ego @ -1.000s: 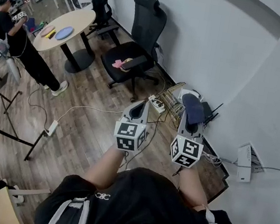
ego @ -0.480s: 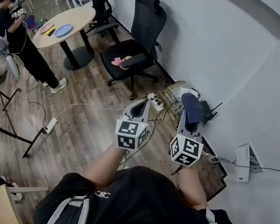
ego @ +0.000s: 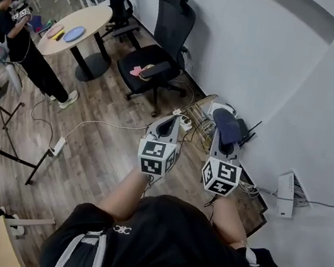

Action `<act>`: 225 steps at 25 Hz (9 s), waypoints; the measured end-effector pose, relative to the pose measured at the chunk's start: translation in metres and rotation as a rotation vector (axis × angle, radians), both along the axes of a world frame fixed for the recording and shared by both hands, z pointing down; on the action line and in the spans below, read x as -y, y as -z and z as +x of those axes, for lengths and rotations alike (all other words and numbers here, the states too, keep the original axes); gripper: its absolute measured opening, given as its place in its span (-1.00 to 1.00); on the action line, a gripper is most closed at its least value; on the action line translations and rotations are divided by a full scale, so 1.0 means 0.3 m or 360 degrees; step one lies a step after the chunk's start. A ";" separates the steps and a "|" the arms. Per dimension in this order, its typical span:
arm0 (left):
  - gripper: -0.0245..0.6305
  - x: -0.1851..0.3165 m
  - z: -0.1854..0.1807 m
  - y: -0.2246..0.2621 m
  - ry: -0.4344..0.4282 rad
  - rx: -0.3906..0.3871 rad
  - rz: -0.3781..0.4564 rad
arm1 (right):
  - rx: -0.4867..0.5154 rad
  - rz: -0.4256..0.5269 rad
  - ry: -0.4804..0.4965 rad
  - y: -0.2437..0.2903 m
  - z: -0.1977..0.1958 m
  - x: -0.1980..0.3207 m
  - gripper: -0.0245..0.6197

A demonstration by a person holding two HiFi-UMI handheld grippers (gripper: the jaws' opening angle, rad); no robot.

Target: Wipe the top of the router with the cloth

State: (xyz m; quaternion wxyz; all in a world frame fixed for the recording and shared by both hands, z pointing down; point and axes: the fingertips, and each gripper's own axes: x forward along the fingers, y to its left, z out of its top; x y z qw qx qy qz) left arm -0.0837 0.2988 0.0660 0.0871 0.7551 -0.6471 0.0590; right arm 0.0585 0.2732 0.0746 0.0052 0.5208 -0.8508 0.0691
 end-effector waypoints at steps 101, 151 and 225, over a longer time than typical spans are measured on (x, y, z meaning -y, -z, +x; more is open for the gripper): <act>-0.91 1.269 0.126 -0.942 -0.0336 -0.0093 -0.0880 | -0.0447 -0.0995 -0.0214 -0.993 0.155 1.216 -0.78; -0.91 1.155 0.169 -1.781 -0.0347 -0.0180 -0.1207 | -0.1262 -0.1768 0.0820 -2.033 0.183 1.062 -0.79; -0.91 1.153 0.235 -1.880 -0.0395 -0.0192 -0.1301 | -0.1766 -0.1726 0.0277 -2.328 0.708 1.508 -0.79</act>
